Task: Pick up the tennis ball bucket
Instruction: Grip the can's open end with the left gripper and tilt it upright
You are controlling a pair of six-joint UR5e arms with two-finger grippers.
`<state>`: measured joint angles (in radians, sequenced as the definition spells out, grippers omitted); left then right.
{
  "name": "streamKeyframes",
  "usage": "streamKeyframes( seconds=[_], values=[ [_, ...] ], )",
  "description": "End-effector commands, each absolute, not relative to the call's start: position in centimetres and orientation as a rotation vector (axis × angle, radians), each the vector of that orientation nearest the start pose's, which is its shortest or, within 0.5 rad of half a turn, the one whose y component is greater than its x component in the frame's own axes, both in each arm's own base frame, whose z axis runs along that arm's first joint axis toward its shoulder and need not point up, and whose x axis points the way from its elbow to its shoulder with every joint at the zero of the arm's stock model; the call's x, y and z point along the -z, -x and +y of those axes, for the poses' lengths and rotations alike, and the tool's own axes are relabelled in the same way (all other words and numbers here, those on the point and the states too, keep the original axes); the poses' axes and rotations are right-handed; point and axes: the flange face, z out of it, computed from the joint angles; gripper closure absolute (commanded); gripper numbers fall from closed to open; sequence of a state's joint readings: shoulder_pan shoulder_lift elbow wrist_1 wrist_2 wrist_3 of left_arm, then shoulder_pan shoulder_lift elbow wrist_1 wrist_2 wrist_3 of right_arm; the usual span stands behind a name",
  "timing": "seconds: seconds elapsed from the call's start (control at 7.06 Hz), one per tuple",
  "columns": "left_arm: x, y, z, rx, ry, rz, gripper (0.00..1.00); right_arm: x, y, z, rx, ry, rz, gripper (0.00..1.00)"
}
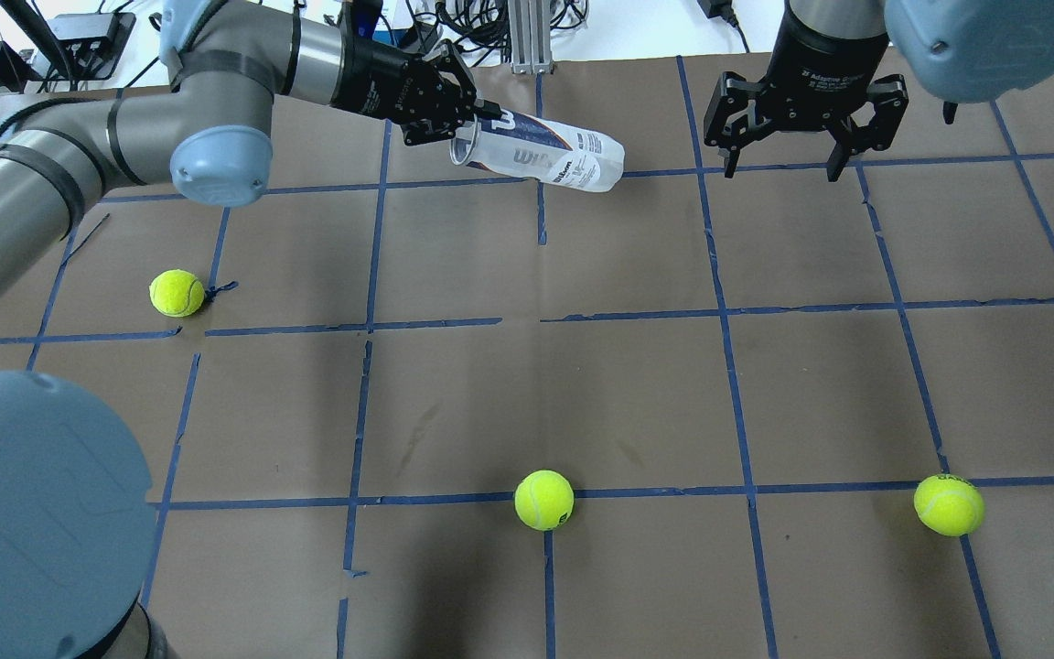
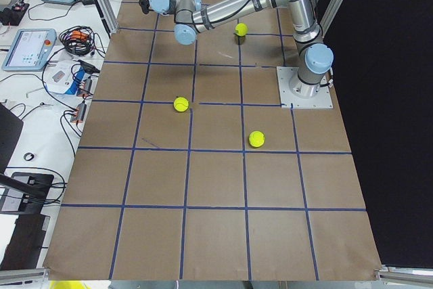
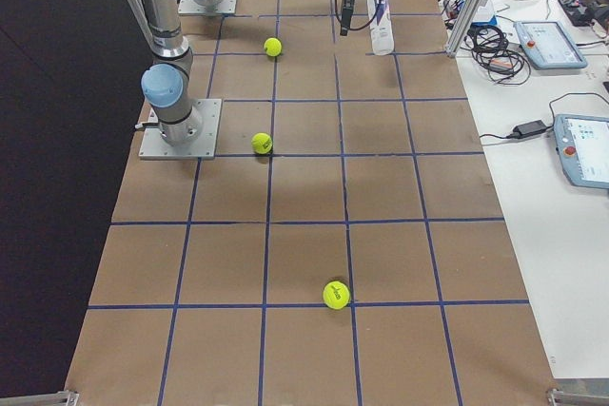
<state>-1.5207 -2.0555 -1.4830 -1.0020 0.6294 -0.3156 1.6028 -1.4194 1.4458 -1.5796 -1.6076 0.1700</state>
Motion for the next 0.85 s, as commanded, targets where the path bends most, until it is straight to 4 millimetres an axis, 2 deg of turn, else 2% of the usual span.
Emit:
streamKeyframes(
  seconds=[0.0,0.14,0.28,0.42,0.57,0.71],
  values=[
    [-40.2,15.1,-68.9,-0.063,-0.397,-2.347,1.0,-47.1,-13.9,-55.1,-0.026,-0.221,3.177,0.0],
    [-44.0,16.4,-69.2,-0.097,-0.353,-2.521,1.0,-47.1,-13.7,-55.0,-0.031,-0.224,3.178,0.0],
    [-46.2,17.1,-68.8,-0.122,-0.266,-2.711,1.0,-46.9,-13.3,-55.1,-0.036,-0.238,3.176,0.0],
    [-46.5,19.1,-68.0,-0.15,-0.096,-2.876,1.0,-47.2,-13.0,-55.2,-0.024,-0.248,3.173,0.0],
    [-45.3,23.8,-66.5,-0.163,0.128,-3.046,1.0,-47.3,-13.0,-55.1,-0.025,-0.248,3.17,0.0],
    [-43.5,27.2,-66.2,-0.18,0.337,-3.175,1.0,-47.6,-12.7,-55.1,-0.017,-0.258,3.17,0.0]
  ],
)
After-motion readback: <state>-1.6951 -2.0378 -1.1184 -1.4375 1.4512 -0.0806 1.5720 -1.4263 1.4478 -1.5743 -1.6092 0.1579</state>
